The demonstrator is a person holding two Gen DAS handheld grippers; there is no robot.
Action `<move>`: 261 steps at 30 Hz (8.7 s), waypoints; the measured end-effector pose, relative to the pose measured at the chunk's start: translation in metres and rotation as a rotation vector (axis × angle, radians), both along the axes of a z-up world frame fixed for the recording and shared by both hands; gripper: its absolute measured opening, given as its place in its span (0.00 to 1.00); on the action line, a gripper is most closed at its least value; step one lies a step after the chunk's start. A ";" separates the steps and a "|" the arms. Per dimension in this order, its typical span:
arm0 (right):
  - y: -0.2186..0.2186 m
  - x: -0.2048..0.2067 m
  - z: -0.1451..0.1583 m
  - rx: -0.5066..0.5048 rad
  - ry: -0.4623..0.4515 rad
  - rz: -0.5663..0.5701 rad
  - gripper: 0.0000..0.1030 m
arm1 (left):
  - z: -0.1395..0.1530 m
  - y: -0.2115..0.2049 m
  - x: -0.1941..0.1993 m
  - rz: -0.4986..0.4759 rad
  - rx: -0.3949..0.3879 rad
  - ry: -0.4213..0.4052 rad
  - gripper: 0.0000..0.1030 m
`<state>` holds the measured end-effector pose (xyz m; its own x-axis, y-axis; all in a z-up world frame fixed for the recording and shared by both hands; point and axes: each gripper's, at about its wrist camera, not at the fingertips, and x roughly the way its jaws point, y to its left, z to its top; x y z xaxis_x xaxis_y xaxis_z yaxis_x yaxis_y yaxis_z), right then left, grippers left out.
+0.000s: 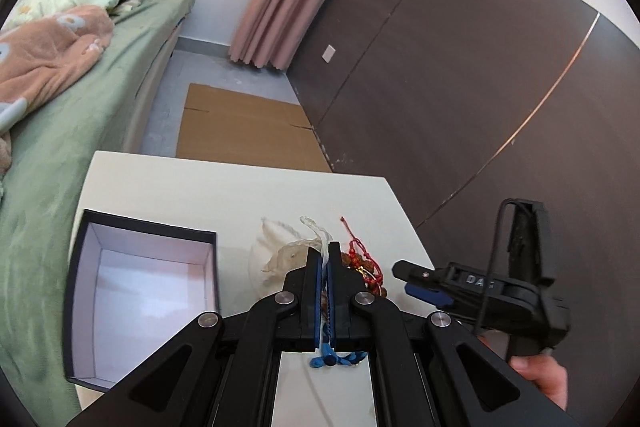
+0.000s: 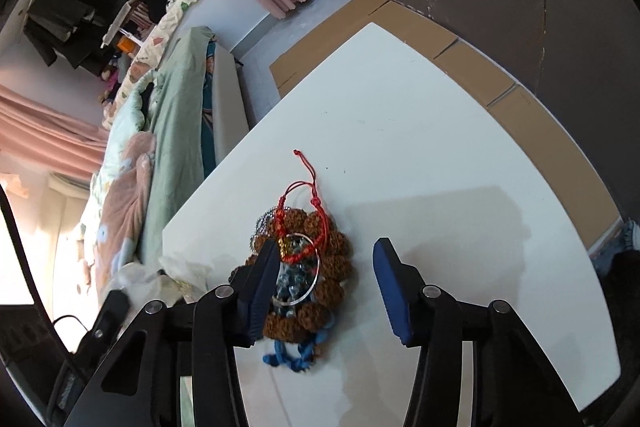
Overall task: Organize jewelry
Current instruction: 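Grasp the white cloth pouch with the left tool while the right tool grasps the red-string bracelet, then drop the white pouch into the box with the left tool while the right tool drops the bracelet, then close the left tool on the brown bead bracelet, then carry the brown bead bracelet into the box with the left tool while the right tool grasps the silver hoop, then lower the silver hoop into the box and open the right tool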
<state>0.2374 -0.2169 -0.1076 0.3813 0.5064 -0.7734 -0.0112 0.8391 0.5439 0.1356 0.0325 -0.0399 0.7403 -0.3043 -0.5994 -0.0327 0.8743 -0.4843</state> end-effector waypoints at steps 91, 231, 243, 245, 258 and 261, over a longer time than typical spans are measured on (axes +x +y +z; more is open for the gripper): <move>-0.004 -0.034 0.034 0.083 -0.028 0.023 0.71 | 0.000 -0.023 -0.002 -0.054 0.075 0.034 0.62; 0.079 -0.091 0.050 0.027 -0.276 0.406 0.50 | 0.015 0.098 -0.071 0.228 -0.125 -0.028 0.64; 0.119 -0.098 0.056 0.175 -0.290 0.413 0.50 | 0.015 0.114 -0.080 0.293 -0.171 -0.032 0.64; 0.128 -0.098 0.054 0.188 -0.285 0.418 0.50 | 0.018 0.115 -0.081 0.305 -0.164 -0.041 0.64; 0.172 -0.080 0.031 0.285 -0.152 0.408 0.72 | 0.018 0.132 -0.086 0.364 -0.158 -0.049 0.64; 0.161 -0.077 0.031 0.280 -0.138 0.383 0.73 | 0.017 0.133 -0.085 0.367 -0.168 -0.045 0.64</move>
<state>0.1608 -0.0557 -0.0770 0.2164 0.8113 -0.5431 -0.3784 0.5825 0.7194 0.0506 0.1652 -0.0230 0.8421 -0.1061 -0.5288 -0.3035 0.7172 -0.6273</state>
